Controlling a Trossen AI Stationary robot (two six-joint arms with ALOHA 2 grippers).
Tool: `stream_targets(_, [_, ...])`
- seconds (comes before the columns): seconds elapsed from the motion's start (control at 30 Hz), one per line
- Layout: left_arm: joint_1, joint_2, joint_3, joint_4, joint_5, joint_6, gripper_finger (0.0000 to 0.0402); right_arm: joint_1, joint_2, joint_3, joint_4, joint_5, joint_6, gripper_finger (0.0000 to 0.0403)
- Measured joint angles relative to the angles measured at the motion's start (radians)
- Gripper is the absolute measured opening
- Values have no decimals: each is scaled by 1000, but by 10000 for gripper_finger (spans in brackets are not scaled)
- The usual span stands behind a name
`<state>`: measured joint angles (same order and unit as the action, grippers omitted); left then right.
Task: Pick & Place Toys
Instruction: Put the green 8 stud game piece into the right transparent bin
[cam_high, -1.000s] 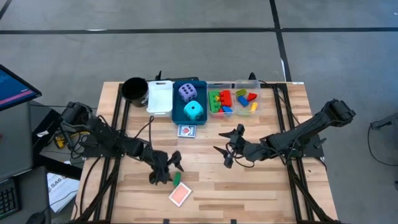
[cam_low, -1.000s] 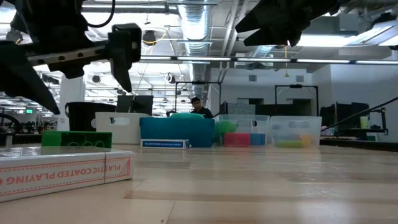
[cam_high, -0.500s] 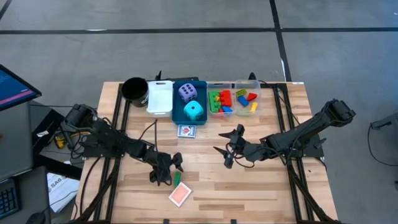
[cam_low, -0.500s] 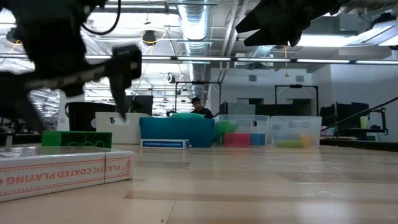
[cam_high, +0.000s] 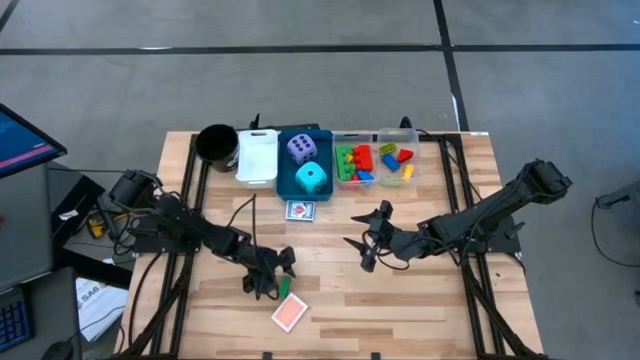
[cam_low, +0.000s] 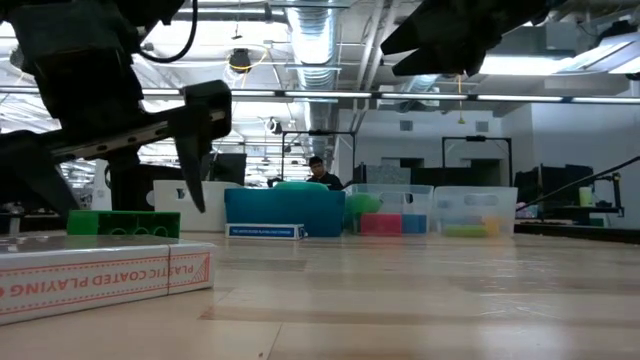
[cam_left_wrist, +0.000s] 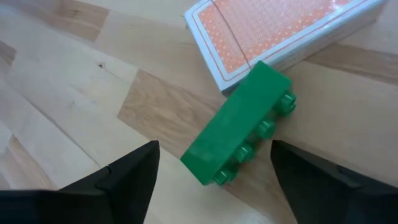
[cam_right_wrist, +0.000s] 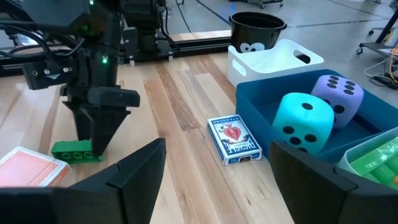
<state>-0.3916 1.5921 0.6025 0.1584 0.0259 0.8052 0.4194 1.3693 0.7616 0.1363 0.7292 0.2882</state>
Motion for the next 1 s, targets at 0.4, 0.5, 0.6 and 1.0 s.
stream_targets(0.4, [-9,0,0,-78,106,-111,250,0,0,0,-14,0,11,281])
stream_targets(0.5, [-18,-2,2,-117,107,-116,230,0,11,0,-18,-1,11,281])
stream_targets(0.6, [-22,-3,2,-133,107,-202,209,0,28,1,-13,-2,31,281])
stream_targets(1.0, [-22,-2,0,-128,109,-455,94,-1,123,0,-17,1,88,281])
